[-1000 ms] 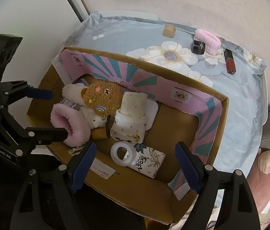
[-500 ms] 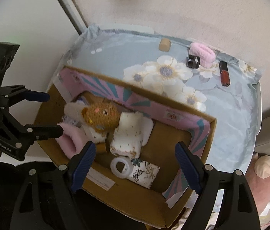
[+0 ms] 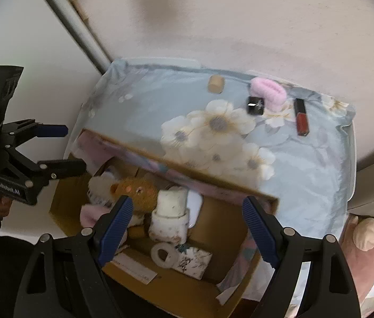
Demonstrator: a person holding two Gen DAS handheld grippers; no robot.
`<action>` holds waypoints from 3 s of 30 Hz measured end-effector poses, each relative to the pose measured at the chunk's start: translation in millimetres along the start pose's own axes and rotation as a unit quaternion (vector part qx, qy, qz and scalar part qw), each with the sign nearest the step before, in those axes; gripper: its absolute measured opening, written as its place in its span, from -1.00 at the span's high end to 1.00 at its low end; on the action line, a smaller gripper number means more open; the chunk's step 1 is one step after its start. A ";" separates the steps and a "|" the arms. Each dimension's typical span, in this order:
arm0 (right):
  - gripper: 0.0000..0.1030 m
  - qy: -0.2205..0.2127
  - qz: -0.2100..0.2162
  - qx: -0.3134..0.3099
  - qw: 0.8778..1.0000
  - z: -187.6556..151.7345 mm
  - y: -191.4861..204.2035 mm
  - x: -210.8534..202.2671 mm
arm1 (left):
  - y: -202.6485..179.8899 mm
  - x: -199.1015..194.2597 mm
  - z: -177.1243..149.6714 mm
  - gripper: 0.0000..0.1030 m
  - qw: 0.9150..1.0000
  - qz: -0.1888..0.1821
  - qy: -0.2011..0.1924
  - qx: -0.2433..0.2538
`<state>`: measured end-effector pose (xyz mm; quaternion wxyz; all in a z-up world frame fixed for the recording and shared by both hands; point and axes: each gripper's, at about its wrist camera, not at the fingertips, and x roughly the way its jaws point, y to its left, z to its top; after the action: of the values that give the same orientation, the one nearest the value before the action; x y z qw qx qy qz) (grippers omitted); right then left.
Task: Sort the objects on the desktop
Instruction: 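Move both tools back from the box to the tray, then grasp the short brown cylinder with the left tool while the right tool grasps the black jar, then carry the brown cylinder and black jar into the box and open both tools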
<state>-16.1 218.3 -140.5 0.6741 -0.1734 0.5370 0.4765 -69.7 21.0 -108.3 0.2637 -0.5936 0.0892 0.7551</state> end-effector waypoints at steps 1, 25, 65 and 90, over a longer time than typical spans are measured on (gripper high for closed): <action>-0.59 -0.001 -0.002 0.005 1.000 2.7 -3.7 -0.5 | 0.7 -0.4 5.2 -0.99 1.000 -0.001 -0.002 0.003; -0.59 0.032 -0.055 0.098 0.993 86.4 -124.8 91.1 | -14.1 165.8 175.0 -0.96 0.998 -0.003 0.054 -0.041; 0.45 0.054 -0.044 0.098 0.993 119.4 -72.2 97.3 | -23.6 120.8 151.9 0.42 0.999 -0.004 0.001 -0.051; 0.45 0.023 0.007 0.031 0.999 7.7 8.8 -14.6 | -35.7 -6.0 -24.5 0.42 0.999 -0.044 -0.021 -0.015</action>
<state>-18.6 221.6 -122.3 0.6635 -0.1595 0.5679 0.4603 -30.0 38.4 -103.1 0.2898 -0.5850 0.0464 0.7561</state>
